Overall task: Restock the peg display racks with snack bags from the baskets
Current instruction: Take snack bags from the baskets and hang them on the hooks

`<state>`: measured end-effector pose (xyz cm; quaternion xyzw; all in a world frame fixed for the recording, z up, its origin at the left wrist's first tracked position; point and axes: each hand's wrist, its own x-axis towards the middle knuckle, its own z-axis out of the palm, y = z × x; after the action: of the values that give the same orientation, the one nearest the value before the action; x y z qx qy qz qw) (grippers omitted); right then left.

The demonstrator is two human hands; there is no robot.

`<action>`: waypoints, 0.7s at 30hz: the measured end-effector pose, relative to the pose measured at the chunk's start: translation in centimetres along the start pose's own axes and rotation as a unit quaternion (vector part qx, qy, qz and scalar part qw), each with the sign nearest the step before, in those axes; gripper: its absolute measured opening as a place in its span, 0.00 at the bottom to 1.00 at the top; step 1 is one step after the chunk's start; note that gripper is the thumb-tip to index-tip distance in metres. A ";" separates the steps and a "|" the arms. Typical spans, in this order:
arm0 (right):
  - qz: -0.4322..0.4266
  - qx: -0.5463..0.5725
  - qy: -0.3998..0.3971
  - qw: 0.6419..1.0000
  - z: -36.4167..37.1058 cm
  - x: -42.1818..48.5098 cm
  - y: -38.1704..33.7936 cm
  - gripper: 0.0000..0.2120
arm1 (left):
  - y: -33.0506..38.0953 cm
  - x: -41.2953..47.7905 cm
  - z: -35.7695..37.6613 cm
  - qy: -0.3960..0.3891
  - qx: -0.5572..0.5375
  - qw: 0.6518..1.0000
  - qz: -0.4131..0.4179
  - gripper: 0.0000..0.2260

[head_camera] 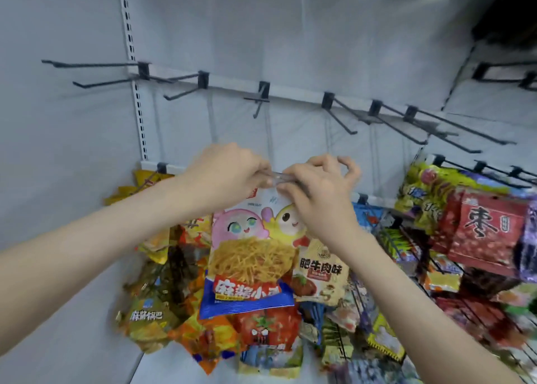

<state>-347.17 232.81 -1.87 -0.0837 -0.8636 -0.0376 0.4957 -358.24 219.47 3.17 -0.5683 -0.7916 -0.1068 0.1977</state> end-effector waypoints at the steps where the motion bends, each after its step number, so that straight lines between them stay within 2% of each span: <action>1: 0.010 0.008 0.005 1.000 -0.2 0.6 0.2 0.03 | 0.0 0.7 -0.2 0.010 0.016 1.000 0.008 0.13; 5: 0.023 0.039 0.015 0.999 -1.2 1.9 1.9 0.06 | 0.7 3.5 0.0 0.069 0.053 0.995 0.042 0.12; 8: 0.029 0.026 0.021 0.999 -1.9 2.1 3.9 0.04 | 2.1 5.0 1.1 0.192 0.050 0.975 0.101 0.08; 11: 0.028 -0.003 0.026 0.999 -2.7 1.7 6.4 0.06 | 4.1 6.0 2.2 0.259 0.001 0.961 0.096 0.11; 14: 0.019 -0.037 0.046 0.998 -3.3 1.0 8.9 0.07 | 6.4 7.5 4.0 0.251 -0.065 0.964 0.063 0.11; 16: 0.066 -0.048 0.073 0.994 -3.8 0.2 10.6 0.08 | 8.0 8.4 4.4 0.243 -0.107 0.964 0.022 0.11; 19: 0.167 -0.049 0.145 0.974 -4.5 -0.7 13.0 0.25 | 10.1 9.8 4.5 0.224 -0.186 0.956 -0.045 0.11; 21: 0.187 -0.036 0.183 0.965 -4.8 -1.3 14.0 0.31 | 11.3 10.6 4.7 0.209 -0.212 0.952 -0.068 0.11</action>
<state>-339.87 245.74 -0.77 -0.2527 -0.7253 0.0098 0.6403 -351.42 234.17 2.88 -0.5069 -0.7286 -0.4017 0.2255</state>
